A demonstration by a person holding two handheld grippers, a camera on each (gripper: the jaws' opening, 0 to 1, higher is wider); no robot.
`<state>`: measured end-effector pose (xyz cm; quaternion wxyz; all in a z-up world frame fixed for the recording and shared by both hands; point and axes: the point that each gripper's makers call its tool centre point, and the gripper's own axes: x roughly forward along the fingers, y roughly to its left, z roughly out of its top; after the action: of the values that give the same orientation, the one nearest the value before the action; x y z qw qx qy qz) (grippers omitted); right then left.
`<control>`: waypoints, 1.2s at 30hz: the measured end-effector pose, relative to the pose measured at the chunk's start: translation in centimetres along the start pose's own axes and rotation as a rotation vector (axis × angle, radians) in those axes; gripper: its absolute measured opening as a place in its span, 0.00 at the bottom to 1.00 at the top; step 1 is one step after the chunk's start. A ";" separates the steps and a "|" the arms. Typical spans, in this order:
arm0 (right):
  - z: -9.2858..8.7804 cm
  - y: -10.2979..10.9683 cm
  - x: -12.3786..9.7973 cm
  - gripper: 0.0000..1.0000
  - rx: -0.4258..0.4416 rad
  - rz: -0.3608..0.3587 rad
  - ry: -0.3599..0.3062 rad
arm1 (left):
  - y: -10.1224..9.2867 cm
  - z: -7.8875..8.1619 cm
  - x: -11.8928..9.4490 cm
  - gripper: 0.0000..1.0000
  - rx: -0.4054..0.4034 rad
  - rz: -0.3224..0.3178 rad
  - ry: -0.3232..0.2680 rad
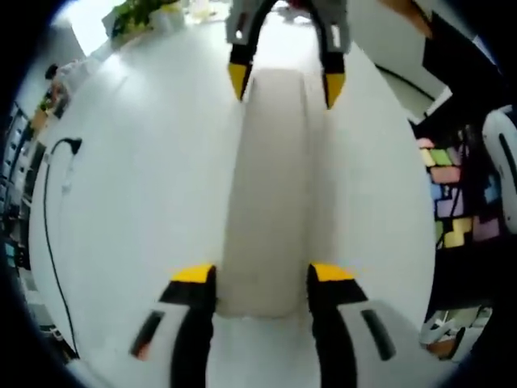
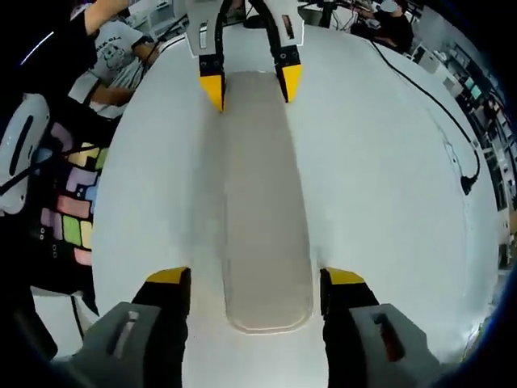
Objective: Arrange the utensils inside the cutlery case until each visible utensil rests in its matching compartment.
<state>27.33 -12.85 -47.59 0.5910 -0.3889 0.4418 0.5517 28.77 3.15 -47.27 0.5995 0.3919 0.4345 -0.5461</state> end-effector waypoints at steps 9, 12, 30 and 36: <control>-0.9 0.2 -0.3 0.91 0.058 -0.008 -0.082 | 1.3 -0.9 -0.4 1.00 -0.013 0.081 0.014; -1.0 0.1 -0.4 0.96 0.066 -0.024 -0.114 | 0.8 -0.4 -0.6 1.00 -0.039 0.063 -0.042; -1.3 -0.9 -2.7 0.99 0.192 -0.359 -0.392 | 0.9 3.0 -2.8 1.00 -0.131 0.273 -0.423; -2.4 -1.3 -4.6 0.97 0.288 -0.501 -0.480 | 0.5 3.8 -3.9 0.98 -0.181 0.333 -0.611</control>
<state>28.40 -16.68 -44.03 0.8430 -0.2572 0.2550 0.3977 29.53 0.86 -42.38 0.8149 0.2213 0.2119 -0.4920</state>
